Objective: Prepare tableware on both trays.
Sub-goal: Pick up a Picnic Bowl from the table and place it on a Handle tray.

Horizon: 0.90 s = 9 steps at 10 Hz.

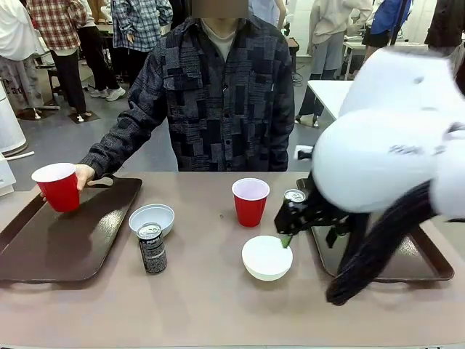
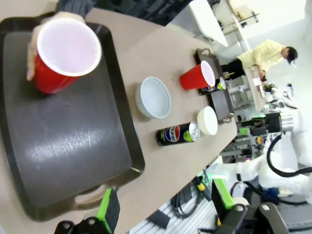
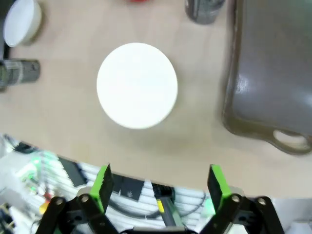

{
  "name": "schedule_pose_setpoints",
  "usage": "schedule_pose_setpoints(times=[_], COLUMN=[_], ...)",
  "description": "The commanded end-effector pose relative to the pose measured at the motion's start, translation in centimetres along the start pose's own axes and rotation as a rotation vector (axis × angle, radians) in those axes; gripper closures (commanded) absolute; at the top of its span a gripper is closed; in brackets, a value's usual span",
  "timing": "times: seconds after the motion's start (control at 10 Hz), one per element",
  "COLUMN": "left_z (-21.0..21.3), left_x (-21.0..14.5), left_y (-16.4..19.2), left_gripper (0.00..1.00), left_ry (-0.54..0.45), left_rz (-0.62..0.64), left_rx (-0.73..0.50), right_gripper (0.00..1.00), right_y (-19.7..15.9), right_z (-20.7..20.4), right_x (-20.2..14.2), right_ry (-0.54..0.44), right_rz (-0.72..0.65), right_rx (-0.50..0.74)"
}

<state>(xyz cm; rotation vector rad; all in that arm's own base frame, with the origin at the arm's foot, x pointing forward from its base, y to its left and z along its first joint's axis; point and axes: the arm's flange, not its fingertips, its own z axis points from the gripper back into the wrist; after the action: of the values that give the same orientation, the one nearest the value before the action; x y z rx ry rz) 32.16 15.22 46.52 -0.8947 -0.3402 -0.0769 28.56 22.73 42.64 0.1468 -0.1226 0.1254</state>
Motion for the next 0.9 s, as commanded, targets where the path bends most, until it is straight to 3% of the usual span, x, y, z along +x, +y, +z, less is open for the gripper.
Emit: schedule_pose_setpoints(times=[0.0, 0.2, 0.6, 0.7, 0.8], left_z=[0.1, 0.1, 0.1, 0.1, 0.1], left_x=[0.0, 0.0, 0.0, 0.0, 0.0], left_y=[0.0, 0.0, 0.0, 0.0, 0.0], left_gripper=[0.00, 0.00, 0.00, 0.00, 0.00], left_ry=[-0.010, -0.010, -0.010, -0.010, -0.010], left_rz=[0.000, 0.000, 0.000, 0.000, 0.000], left_rx=[-0.011, -0.011, -0.011, -0.011, -0.011], right_gripper=[0.00, 0.00, 0.00, 0.59, 0.59], right_y=[1.9, 1.0, -1.1, -1.0, -0.9], right_z=[-4.1, -7.9, -10.5, -10.5, -10.2], right_x=[3.9, 5.3, 5.9, 5.9, 5.6], right_ry=[-0.003, -0.008, -0.034, -0.034, -0.036], right_rz=[-0.083, -0.124, -0.148, -0.134, -0.127], right_rx=[0.002, -0.030, -0.041, -0.042, -0.043])
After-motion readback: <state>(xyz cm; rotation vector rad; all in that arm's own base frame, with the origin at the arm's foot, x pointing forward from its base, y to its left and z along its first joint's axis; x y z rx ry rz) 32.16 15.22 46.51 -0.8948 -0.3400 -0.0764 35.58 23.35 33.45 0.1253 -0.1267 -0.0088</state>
